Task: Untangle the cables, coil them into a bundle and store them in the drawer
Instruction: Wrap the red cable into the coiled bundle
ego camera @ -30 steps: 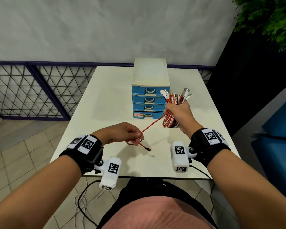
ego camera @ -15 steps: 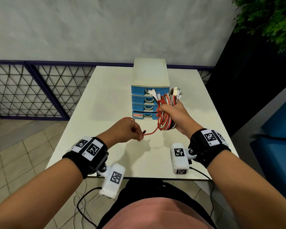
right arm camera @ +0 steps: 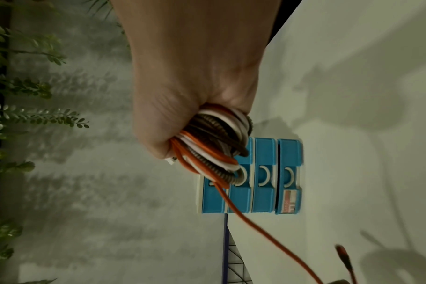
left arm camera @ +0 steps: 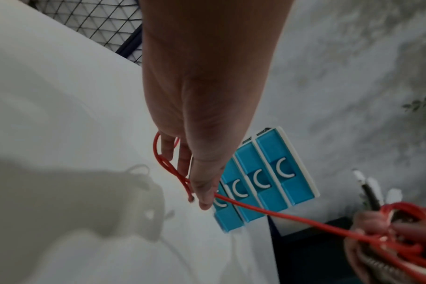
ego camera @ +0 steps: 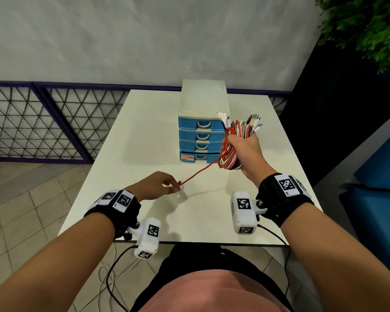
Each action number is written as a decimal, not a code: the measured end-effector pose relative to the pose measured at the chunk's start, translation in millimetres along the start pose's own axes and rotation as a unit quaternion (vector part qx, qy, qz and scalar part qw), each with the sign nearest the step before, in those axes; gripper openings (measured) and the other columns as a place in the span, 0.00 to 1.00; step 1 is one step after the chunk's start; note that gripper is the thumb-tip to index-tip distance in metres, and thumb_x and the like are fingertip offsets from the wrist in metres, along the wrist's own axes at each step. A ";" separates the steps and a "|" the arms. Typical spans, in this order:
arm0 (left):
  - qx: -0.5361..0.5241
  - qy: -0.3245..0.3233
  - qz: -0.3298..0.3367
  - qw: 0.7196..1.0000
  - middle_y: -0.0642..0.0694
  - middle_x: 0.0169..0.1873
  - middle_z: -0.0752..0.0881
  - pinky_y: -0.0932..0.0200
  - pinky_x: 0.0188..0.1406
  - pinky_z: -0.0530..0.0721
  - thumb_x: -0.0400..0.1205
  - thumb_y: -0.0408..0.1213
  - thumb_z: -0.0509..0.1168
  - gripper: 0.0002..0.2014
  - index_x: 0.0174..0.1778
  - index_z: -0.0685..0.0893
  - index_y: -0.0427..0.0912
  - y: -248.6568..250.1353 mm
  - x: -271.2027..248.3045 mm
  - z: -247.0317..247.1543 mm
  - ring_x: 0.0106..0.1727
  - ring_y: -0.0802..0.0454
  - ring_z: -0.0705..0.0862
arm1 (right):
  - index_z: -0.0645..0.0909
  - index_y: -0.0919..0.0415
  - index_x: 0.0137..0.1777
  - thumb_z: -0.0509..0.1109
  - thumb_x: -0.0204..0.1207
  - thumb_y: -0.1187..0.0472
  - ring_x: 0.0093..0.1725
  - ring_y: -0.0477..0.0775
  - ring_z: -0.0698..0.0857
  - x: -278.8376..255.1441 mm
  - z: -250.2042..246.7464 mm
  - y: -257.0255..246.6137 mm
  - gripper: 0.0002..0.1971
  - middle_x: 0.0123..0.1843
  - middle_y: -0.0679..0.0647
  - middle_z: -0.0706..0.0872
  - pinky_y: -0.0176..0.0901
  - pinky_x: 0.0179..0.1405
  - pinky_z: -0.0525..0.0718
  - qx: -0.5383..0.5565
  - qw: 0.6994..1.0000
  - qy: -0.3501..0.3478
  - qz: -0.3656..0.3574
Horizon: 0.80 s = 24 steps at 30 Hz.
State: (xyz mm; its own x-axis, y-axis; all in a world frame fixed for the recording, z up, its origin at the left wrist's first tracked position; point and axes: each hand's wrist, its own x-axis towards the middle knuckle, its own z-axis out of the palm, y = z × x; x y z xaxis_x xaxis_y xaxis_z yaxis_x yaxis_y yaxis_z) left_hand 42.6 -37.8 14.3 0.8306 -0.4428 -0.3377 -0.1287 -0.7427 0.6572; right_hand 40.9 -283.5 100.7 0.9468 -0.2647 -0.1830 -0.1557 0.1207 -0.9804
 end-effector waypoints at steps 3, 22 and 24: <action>-0.002 0.001 0.006 1.000 0.54 0.41 0.86 0.65 0.47 0.77 0.80 0.37 0.67 0.04 0.44 0.87 0.48 6.5 1.1 -7.9 0.47 0.54 0.82 | 0.79 0.63 0.48 0.66 0.72 0.72 0.35 0.55 0.86 -0.1 2.6 2.1 0.07 0.35 0.57 0.85 0.51 0.39 0.89 -0.006 1.000 0.002 0.005; 0.025 0.143 0.012 0.989 0.41 0.47 0.82 0.62 0.49 0.82 0.73 0.24 0.71 0.16 0.34 0.82 0.53 -46.2 -15.2 -17.6 0.49 0.49 0.82 | 0.77 0.68 0.58 0.68 0.67 0.71 0.29 0.53 0.86 16.4 -10.2 -1.0 0.18 0.32 0.55 0.85 0.46 0.30 0.88 -0.013 0.995 0.094 -0.002; 0.007 0.129 -0.010 0.992 0.45 0.44 0.88 0.63 0.50 0.80 0.76 0.30 0.72 0.07 0.40 0.88 0.48 -50.4 -16.8 -19.0 0.48 0.50 0.85 | 0.78 0.68 0.57 0.68 0.66 0.71 0.28 0.53 0.86 16.7 -11.2 -1.8 0.18 0.32 0.57 0.85 0.45 0.29 0.86 -0.014 0.995 0.095 -0.005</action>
State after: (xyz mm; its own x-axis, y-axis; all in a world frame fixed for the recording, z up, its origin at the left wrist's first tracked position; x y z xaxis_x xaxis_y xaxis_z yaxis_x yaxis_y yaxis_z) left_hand 45.4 16.6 -0.3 0.9435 -0.2867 -0.1662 -0.1172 -0.7576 0.6421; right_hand 53.7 -298.8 98.6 0.8783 -0.4421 -0.1820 -0.1579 0.0912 -0.9832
